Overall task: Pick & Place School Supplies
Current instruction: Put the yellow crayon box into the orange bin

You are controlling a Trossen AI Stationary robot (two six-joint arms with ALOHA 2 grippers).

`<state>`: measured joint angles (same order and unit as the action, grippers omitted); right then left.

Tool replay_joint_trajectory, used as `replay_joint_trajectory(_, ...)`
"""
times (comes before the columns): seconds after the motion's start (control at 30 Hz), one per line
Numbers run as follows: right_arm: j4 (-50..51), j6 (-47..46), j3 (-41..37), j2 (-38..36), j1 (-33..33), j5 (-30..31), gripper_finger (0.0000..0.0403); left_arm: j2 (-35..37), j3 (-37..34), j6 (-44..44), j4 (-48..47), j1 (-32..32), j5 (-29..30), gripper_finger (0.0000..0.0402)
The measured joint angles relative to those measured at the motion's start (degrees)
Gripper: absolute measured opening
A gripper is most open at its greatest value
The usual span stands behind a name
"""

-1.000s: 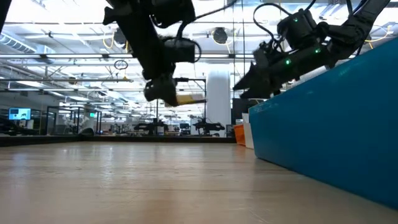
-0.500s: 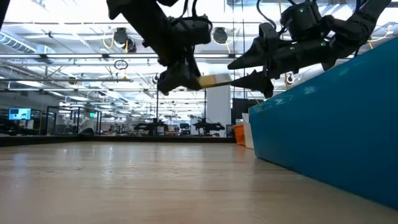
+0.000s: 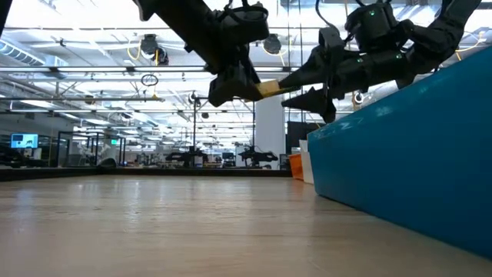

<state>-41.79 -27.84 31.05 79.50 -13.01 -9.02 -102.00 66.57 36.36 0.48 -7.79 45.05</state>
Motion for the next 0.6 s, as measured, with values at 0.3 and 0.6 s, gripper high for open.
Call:
replay_joint_trajectory(0.3, -0.5, 0.0, 0.0, -0.1, 0.0, 0.0, 0.0151, 0.0, 0.0, 0.0, -0.3, 0.0, 0.0, 0.0191)
replay_joint_trajectory(0.6, -0.4, 0.9, 0.0, -0.1, 0.0, -0.3, 0.0094, 0.1, 0.0, -1.8, -0.4, -0.1, -0.1, 0.0191)
